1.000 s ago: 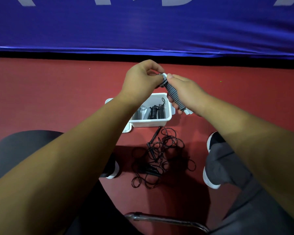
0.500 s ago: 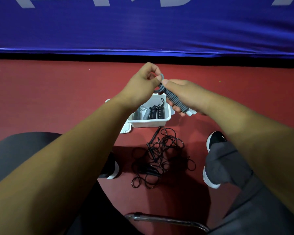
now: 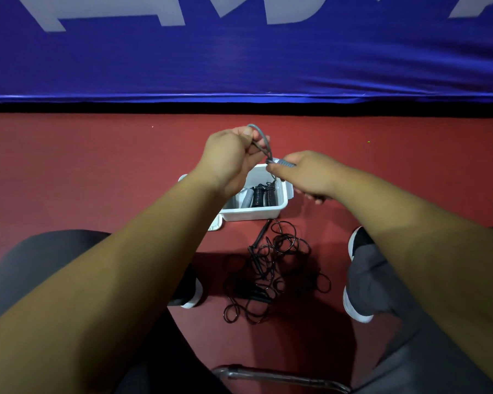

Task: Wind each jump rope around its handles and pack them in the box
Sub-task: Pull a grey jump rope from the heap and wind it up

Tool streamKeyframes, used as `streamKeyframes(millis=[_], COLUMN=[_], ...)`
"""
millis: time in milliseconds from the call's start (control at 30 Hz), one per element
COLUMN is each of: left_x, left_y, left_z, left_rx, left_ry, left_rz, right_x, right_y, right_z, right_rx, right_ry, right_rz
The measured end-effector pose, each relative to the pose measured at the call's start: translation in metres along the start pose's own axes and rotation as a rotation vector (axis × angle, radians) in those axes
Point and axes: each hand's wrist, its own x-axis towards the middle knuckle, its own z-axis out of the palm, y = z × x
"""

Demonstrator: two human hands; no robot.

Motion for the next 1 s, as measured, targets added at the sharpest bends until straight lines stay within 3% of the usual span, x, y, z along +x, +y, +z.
streamKeyframes(millis=[67,133,300,367,433,533,667,833,1000], left_x=[-0.001,0.004,0.017,0.018,0.018,0.014,0.010,0.008,0.013], left_y=[0.003,0.005,0.001,0.002,0.004,0.005,0.006,0.013,0.014], left_z=[0.000,-0.004,-0.023,-0.024,-0.023,-0.024,-0.023,-0.026,-0.034], left_rx=[0.012,0.172,0.962,1.279,1.497,1.486,1.478,1.470,1.453], left_ry=[0.001,0.028,0.083,0.014,-0.127,-0.299,-0.411,-0.420,-0.301], left_rz=[-0.009,0.071,0.348,0.353,0.246,0.048,0.092,0.159,0.181], right_x=[0.000,-0.001,-0.003,-0.002,-0.002,-0.002,0.000,0.006,0.009], right_y=[-0.001,-0.001,-0.001,0.001,0.004,0.009,0.016,0.014,0.011], right_z=[0.002,0.004,0.004,0.005,0.007,0.007,0.011,0.014,0.018], right_rx=[-0.068,-0.096,-0.118,-0.140,-0.217,-0.325,-0.330,-0.270,-0.267], right_ry=[0.040,0.070,0.129,0.153,0.186,0.202,0.205,0.211,0.245], right_rz=[-0.021,-0.029,-0.052,-0.047,-0.035,-0.025,-0.024,-0.002,-0.019])
